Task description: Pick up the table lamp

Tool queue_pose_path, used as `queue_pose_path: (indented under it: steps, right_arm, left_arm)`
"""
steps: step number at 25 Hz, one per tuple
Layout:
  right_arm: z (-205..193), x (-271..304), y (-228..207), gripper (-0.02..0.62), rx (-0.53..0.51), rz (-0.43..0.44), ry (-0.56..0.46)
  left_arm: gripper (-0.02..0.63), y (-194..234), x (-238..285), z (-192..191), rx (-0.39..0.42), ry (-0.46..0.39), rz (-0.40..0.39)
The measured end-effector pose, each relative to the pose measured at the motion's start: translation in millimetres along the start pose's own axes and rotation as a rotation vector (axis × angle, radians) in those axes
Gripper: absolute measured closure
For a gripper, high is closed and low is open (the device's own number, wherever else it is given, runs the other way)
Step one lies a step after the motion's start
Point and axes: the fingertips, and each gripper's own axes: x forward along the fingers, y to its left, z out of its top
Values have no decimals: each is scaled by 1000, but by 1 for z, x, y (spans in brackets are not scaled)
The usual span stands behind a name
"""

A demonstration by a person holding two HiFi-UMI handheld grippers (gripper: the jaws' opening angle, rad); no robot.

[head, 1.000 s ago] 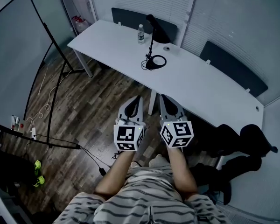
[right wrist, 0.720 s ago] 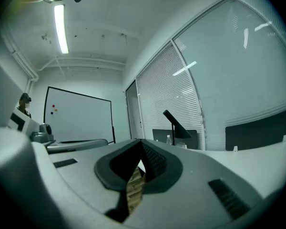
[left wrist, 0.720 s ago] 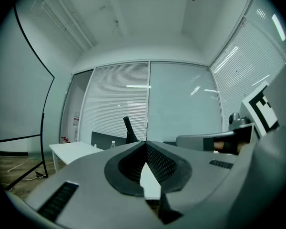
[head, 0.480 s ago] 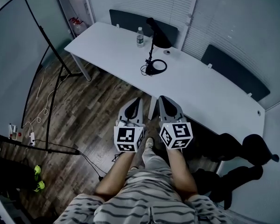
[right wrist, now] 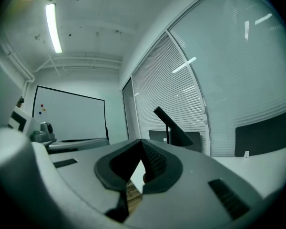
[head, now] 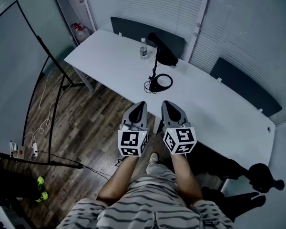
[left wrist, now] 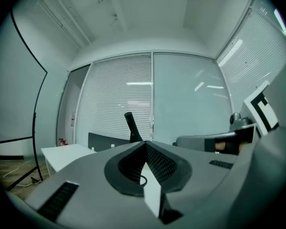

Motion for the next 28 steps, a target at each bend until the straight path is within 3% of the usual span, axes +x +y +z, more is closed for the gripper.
queue_pose_path:
  steps: [13,28]
  right_arm:
    - [8,81,-61,584,19,27,23]
    - [1,151,-90,584,16,21,50]
  left_arm:
    - [600,21,97,6,0,12,32]
    - [600,50,169,-4,-17,38,6]
